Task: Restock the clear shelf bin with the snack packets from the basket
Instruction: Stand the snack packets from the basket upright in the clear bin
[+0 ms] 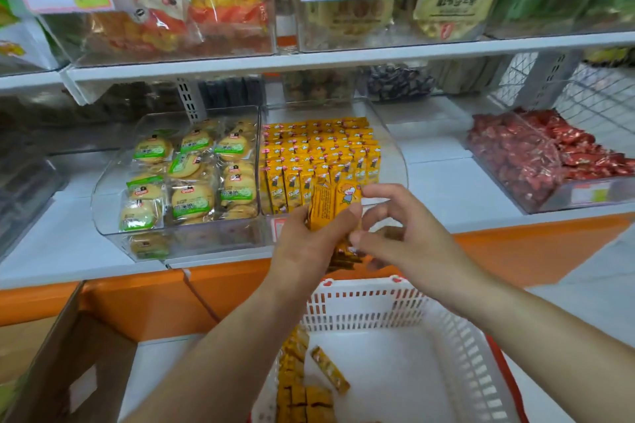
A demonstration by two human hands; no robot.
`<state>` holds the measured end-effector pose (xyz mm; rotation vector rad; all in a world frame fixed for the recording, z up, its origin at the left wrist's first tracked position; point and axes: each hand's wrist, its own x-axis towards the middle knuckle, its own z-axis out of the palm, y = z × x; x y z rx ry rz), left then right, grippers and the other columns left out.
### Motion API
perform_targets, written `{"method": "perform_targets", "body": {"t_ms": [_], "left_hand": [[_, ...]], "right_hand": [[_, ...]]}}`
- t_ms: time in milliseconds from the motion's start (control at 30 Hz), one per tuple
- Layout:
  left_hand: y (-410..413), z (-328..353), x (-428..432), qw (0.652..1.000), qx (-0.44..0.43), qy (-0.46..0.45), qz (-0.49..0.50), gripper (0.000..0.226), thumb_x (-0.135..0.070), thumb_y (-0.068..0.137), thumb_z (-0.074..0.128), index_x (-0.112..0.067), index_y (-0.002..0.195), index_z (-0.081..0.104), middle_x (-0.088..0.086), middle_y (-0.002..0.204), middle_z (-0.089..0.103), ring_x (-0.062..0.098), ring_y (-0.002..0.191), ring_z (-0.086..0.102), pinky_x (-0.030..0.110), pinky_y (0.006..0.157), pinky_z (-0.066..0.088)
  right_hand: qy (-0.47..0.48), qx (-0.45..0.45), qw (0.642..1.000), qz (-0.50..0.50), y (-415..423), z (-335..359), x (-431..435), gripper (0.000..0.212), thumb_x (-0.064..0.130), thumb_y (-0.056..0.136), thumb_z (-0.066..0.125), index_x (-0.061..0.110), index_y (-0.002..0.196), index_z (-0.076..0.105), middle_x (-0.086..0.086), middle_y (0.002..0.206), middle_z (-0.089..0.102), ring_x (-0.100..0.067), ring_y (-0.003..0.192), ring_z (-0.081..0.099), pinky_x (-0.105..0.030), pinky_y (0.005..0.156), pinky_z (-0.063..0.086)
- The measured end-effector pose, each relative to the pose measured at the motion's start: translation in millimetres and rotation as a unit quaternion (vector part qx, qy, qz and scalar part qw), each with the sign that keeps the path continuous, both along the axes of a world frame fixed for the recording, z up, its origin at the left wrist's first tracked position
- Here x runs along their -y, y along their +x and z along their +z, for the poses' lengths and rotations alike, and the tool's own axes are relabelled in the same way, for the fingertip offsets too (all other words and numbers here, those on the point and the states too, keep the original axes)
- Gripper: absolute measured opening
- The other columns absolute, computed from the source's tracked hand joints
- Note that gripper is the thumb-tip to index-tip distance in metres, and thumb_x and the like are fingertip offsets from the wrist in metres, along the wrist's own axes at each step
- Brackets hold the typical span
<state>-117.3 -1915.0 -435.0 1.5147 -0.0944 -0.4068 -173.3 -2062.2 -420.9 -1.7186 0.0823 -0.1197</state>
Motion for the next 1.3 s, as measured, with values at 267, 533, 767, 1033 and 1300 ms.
{"method": "perform_targets", "body": {"t_ms": [267, 533, 767, 1033, 1300], "left_hand": [[-10, 2, 15, 0.997, -0.063, -0.045, 0.003, 0.025, -0.038, 0.094, 0.068, -0.018, 0.109, 0.071, 0.008, 0.084, 0.078, 0.024, 0.064, 0.075, 0.027, 0.051, 0.055], [-4, -6, 15, 0.999, -0.034, -0.026, -0.03, 0.033, -0.043, 0.092, 0.07, -0.018, 0.113, 0.072, 0.013, 0.099, 0.079, 0.035, 0.084, 0.077, 0.042, 0.073, 0.062], [5, -15, 8, 1.0, -0.008, 0.019, -0.005, 0.027, -0.032, 0.09, 0.076, -0.022, 0.114, 0.068, 0.005, 0.097, 0.079, 0.026, 0.086, 0.078, 0.043, 0.076, 0.062], [24, -6, -17, 0.999, -0.013, 0.015, 0.044, 0.02, -0.03, 0.091, 0.074, -0.025, 0.11, 0.068, 0.007, 0.096, 0.078, 0.024, 0.085, 0.077, 0.035, 0.068, 0.061], [33, 1, -29, 0.998, -0.018, -0.005, 0.056, 0.029, -0.031, 0.091, 0.075, -0.023, 0.117, 0.065, 0.003, 0.096, 0.079, 0.022, 0.085, 0.078, 0.041, 0.079, 0.062]], "right_hand": [[0.11, -0.045, 0.993, 0.01, 1, -17, 23, 0.079, 0.027, 0.06, 0.086, 0.026, 0.133, 0.054, -0.009, 0.096, 0.067, -0.021, 0.079, 0.074, -0.032, 0.064, 0.058], [0.1, -0.043, 0.994, -0.001, 4, -18, 26, 0.058, 0.024, 0.079, 0.081, 0.021, 0.131, 0.055, -0.005, 0.093, 0.067, -0.022, 0.08, 0.072, -0.032, 0.065, 0.056], [0.142, -0.018, 0.988, -0.054, 15, -13, 38, 0.042, 0.013, 0.087, 0.072, 0.02, 0.124, 0.055, -0.014, 0.099, 0.066, -0.017, 0.075, 0.071, -0.031, 0.054, 0.053], [-0.096, 0.063, 0.985, -0.131, 49, 20, 70, 0.034, 0.009, 0.077, 0.082, 0.026, 0.098, 0.061, -0.002, 0.1, 0.07, -0.017, 0.07, 0.065, -0.035, 0.065, 0.052], [-0.404, 0.049, 0.911, -0.058, 138, 17, 58, 0.036, 0.011, 0.077, 0.082, 0.02, 0.103, 0.058, -0.005, 0.097, 0.066, -0.025, 0.082, 0.063, -0.036, 0.073, 0.052]]}}
